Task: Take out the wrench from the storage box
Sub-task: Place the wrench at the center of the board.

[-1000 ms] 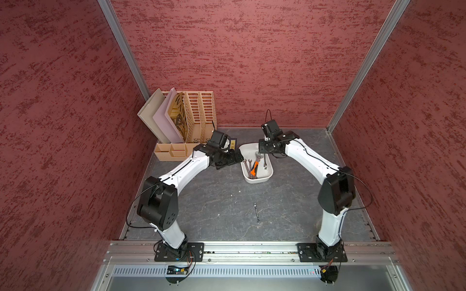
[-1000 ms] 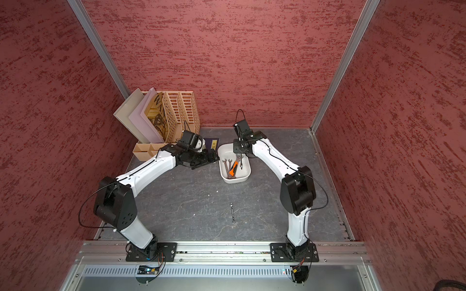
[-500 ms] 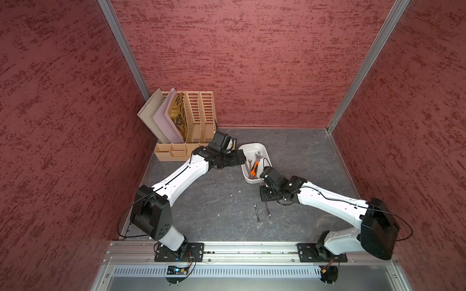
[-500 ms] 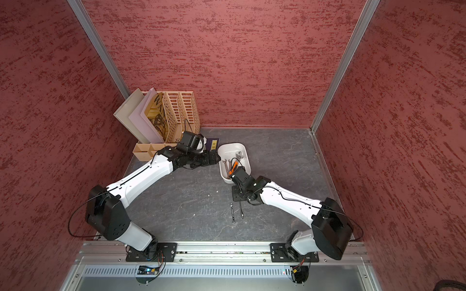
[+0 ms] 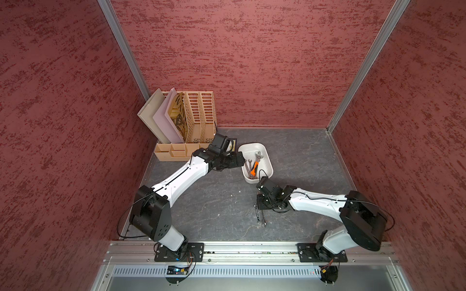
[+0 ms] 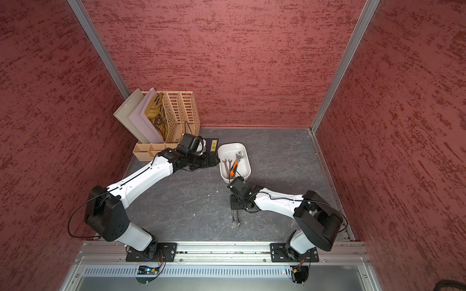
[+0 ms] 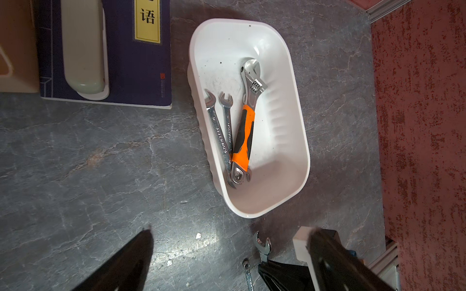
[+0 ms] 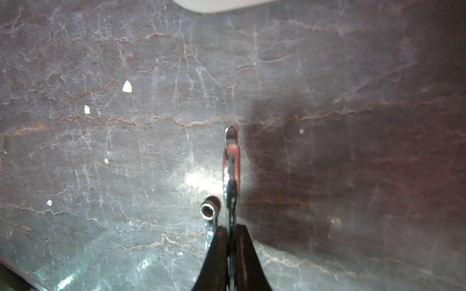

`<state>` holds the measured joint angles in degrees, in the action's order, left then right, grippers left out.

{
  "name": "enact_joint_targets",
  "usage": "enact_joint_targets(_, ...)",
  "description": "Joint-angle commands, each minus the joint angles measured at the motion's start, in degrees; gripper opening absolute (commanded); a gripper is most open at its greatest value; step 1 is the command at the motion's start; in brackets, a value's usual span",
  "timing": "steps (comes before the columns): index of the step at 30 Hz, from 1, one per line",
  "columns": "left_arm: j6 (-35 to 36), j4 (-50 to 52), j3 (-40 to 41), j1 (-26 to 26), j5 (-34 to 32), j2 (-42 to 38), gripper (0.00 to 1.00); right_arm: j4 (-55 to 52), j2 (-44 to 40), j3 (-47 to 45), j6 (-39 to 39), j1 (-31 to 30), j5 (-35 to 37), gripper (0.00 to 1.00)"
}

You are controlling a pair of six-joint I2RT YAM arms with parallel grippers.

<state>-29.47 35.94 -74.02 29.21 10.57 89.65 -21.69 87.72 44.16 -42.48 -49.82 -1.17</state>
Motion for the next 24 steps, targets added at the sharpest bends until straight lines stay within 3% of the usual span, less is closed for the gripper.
enact_joint_targets(1,1.04,-1.31,0.39,0.14,0.33,-0.48,1.00,2.36,0.95,-0.67,0.51,-0.28,-0.41,0.00)
enact_joint_targets(7,1.17,-1.30,0.59,0.12,0.29,-0.44,1.00,1.20,1.67,-1.27,1.03,-0.18,0.10,0.01)
enact_joint_targets(11,0.98,-1.36,0.62,0.14,0.33,-0.02,1.00,-2.26,1.00,-0.67,0.63,-0.18,2.29,0.15)
enact_joint_targets(16,0.91,-1.31,0.21,0.14,0.33,0.44,1.00,-4.14,-0.77,-1.17,0.23,-0.18,4.20,0.25)
enact_joint_targets(24,0.93,0.14,-0.81,0.09,-0.52,0.89,1.00,-7.08,-2.64,-0.67,0.01,-0.14,5.80,0.28)
